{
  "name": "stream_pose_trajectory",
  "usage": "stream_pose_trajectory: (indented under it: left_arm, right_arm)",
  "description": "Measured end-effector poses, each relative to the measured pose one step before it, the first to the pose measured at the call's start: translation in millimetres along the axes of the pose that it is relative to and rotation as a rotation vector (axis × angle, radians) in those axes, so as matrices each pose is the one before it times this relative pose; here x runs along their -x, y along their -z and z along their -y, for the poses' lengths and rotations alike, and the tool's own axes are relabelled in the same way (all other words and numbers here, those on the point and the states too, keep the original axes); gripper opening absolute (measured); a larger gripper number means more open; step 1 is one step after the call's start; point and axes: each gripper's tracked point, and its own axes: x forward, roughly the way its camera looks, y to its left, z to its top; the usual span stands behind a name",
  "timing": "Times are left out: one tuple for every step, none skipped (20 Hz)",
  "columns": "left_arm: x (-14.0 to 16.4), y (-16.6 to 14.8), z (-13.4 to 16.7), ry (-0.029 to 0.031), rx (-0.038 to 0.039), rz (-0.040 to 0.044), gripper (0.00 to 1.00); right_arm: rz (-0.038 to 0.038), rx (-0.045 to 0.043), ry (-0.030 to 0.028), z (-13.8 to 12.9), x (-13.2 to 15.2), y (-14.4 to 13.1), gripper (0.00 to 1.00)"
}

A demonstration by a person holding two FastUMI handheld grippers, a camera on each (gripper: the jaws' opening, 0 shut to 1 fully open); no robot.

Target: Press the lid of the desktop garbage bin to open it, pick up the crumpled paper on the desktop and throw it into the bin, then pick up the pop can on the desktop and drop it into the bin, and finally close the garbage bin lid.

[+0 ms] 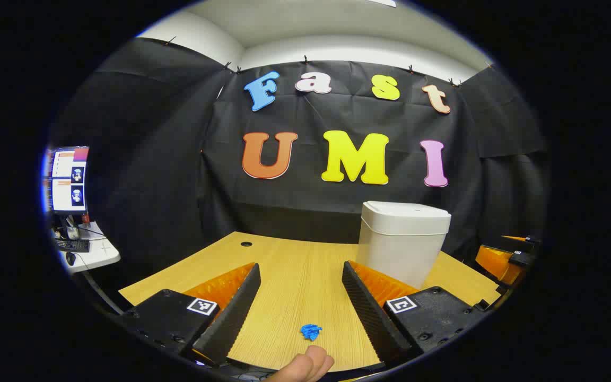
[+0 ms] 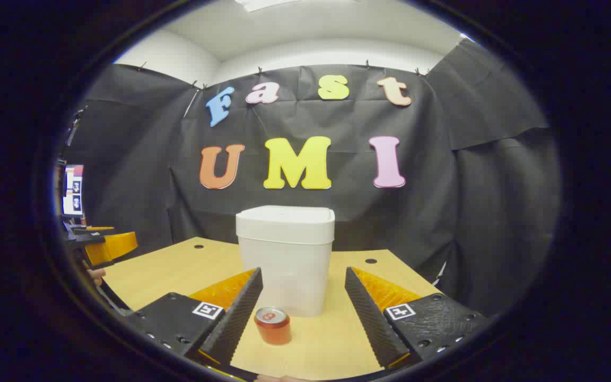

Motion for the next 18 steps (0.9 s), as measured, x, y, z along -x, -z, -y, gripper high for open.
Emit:
stream_pose_trajectory:
  left_arm:
    - [-0.94,-0.63,-2.76,0.00051,-0.00343,0.00419,1.0]
    - [-0.56,0.23,-0.89,0.00165,-0.0011,0.00465,1.0]
    - [-0.01,0.37,-1.0,0.00114,-0.00133,-0.00078,1.0]
    - [-0.34,0.81,0.26,0.00595,-0.00446,0.00178,1.0]
    - [-0.34,0.09,1.01,0.00478,-0.00363,0.00003,1.0]
    - [-0.67,1.28,0.49,0.00388,-0.00276,0.0001,1.0]
    - [-0.47,-0.01,1.37,0.00352,-0.00404,-0.00009,1.0]
    - [0.0,2.64,0.13,0.00177,-0.00446,-0.00356,1.0]
    - [-0.4,0.31,0.99,0.0027,-0.00507,-0.00098,1.0]
    - [-0.69,1.46,1.81,0.00445,-0.0038,-0.00205,1.0]
    - [-0.03,0.17,2.04,0.00521,-0.00018,-0.00098,1.0]
    - [-0.88,0.07,2.21,0.0049,0.00011,0.00054,1.0]
    - [-0.22,0.37,1.75,0.00302,-0.00192,-0.00043,1.0]
    - [-0.47,1.99,0.18,0.00033,-0.00184,-0.00326,1.0]
    - [-0.84,1.03,1.23,0.00191,-0.00301,-0.0038,1.0]
    - [-0.93,1.83,2.37,0.00448,-0.00326,-0.00345,1.0]
    - [-0.66,1.39,1.25,0.00283,-0.00315,-0.00479,1.0]
    - [-0.74,1.81,0.42,0.00287,-0.00374,-0.00335,1.0]
  right_arm:
    - [-0.00091,0.00161,0.00132,-1.62,-0.27,-0.23,0.95]
    - [-0.00568,-0.00071,-0.00334,-1.64,0.52,1.84,0.95]
    - [-0.00681,-0.00301,-0.00326,-1.05,0.73,1.15,0.95]
    - [-0.00231,-0.00152,-0.00112,0.34,0.43,1.03,0.95]
    - [-0.00012,-0.0013,0.00213,0.55,0.41,-1.43,0.95]
    - [-0.00145,-0.00031,0.001,0.95,0.79,1.44,0.95]
    - [-0.00541,0.00065,-0.00168,-0.18,0.82,0.12,0.95]
    - [-0.00161,-0.00436,-0.00258,-0.02,0.93,1.24,0.93]
    - [0.00058,0.00071,-0.00244,-0.7,0.67,-0.98,0.95]
    - [0.0024,0.00436,0.0035,1.59,0.13,0.11,0.95]
    - [0.00301,0.0076,0.00768,2.56,1.05,-0.62,0.95]
    - [0.00127,0.00824,0.0061,1.15,1.13,1.76,0.95]
    - [-0.00064,0.00612,0.00208,0.19,0.14,0.31,0.95]
    - [-0.0019,0.00443,-0.00128,-0.6,0.43,1.56,0.95]
    - [-0.00227,0.0025,-0.00179,-0.05,-0.77,0.46,0.93]
    - [-0.0008,-0.00036,-0.00055,-0.15,0.58,0.68,0.95]
    - [0.00035,-0.00306,0.00079,0.79,-0.73,-0.45,0.95]
    - [0.00027,-0.00253,-0.00064,-0.34,-0.46,0.09,0.95]
